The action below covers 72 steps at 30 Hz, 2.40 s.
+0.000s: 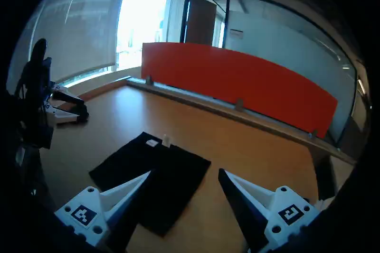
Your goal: Fold towel
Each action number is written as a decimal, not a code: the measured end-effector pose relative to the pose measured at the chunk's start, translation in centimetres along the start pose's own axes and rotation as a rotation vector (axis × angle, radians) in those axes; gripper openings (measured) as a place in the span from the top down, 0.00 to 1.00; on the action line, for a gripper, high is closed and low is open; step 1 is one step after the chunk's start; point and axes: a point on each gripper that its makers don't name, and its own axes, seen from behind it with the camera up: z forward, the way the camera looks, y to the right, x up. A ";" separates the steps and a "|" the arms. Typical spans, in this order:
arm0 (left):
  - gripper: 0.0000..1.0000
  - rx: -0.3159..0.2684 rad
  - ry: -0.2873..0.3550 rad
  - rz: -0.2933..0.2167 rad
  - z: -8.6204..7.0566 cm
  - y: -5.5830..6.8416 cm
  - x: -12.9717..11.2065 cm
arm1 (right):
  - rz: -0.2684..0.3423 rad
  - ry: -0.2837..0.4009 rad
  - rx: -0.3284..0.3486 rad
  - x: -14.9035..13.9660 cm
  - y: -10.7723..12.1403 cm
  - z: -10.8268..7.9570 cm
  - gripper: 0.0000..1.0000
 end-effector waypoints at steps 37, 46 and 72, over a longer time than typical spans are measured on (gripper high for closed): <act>0.06 -0.168 -0.313 0.047 3.9 6.3 -16.0 | 0.003 -0.235 0.076 -16.6 -4.8 4.1 0.00; 0.06 -0.176 -0.366 0.054 4.0 6.7 -17.7 | -0.019 -0.262 0.086 -18.2 -5.0 3.9 0.01; 0.33 -0.173 -0.408 0.097 4.4 7.7 -18.9 | -0.016 -0.325 0.136 -21.2 -5.9 3.5 0.37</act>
